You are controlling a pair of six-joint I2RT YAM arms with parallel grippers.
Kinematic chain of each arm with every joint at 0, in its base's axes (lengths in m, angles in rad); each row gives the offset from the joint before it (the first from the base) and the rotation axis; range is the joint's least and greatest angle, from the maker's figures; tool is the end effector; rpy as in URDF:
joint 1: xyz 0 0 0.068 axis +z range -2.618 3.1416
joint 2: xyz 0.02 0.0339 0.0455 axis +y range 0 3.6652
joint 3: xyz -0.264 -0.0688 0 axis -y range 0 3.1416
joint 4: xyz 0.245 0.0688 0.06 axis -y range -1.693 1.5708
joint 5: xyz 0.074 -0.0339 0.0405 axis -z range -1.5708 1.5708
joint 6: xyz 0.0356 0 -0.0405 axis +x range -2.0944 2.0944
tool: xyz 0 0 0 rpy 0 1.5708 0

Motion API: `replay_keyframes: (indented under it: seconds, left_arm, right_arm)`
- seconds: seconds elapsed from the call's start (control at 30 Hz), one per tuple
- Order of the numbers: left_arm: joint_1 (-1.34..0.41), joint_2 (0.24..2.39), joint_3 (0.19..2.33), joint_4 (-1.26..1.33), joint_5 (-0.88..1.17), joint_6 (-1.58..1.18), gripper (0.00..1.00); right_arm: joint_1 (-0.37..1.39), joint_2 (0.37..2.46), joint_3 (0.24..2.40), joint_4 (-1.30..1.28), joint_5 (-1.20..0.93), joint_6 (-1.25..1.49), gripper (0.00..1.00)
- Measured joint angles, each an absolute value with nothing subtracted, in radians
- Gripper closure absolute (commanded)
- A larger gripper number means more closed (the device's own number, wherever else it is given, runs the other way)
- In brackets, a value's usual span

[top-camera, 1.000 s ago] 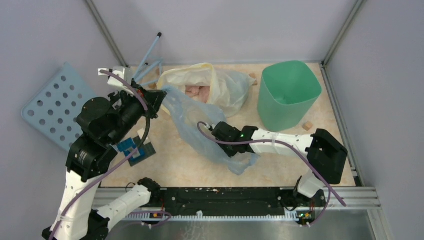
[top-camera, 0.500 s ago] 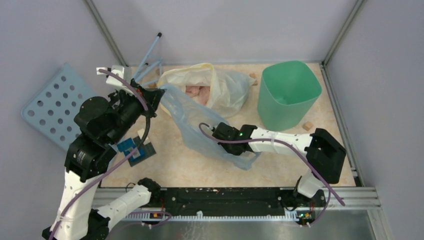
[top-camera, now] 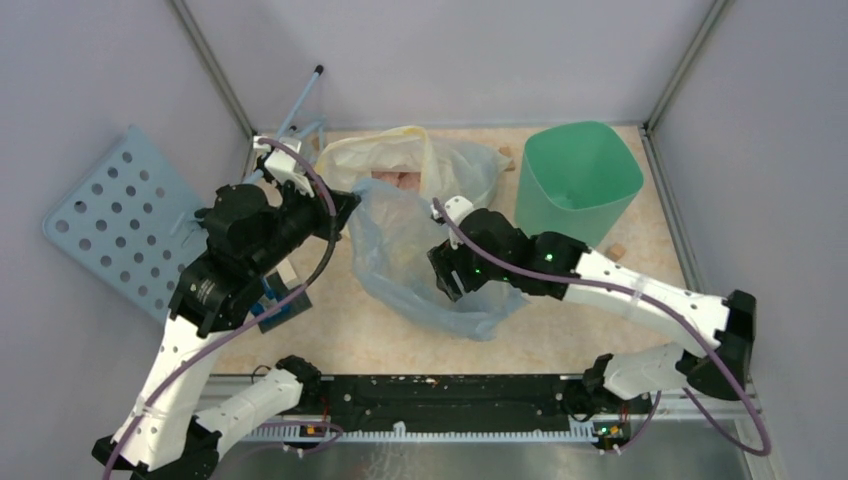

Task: Put the trash bags into the trash bin
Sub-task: Unfold the trash bag at the center of the board.

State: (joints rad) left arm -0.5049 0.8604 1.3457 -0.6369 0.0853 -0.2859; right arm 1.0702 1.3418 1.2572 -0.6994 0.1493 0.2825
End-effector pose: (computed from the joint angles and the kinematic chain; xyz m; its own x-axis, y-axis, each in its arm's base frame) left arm 0.1252 -0.0727 0.4645 -0.2835 -0.1644 -0.9448 0.4958 0.8182 -0.2911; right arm 0.1422 0.2489 0.3326 -0.5532 -0.4369 -0.7093 -0.6901 0.7172 0.0965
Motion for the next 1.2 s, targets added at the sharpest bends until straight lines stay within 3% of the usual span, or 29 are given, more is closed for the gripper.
replay_keyframes:
  seconds: [0.37,0.77,1.0,1.2]
  left_arm:
    - [-0.505,0.860,1.346,-0.636,0.009,-0.285,1.00]
    - [-0.505,0.875,1.333,-0.636,-0.047,-0.282,1.00]
    - [-0.505,0.876,1.318,-0.636,-0.047,-0.282,1.00]
    - [-0.505,0.875,1.317,-0.636,-0.046,-0.282,1.00]
  right_arm:
    - [1.070,1.038,1.339,-0.734,0.138,0.418,0.17]
    - [1.070,0.800,1.309,-0.959,0.405,0.815,0.20]
    - [1.070,0.694,1.214,-1.015,0.322,0.929,0.19]
    - [1.070,0.695,1.038,-0.904,0.150,0.960,0.19]
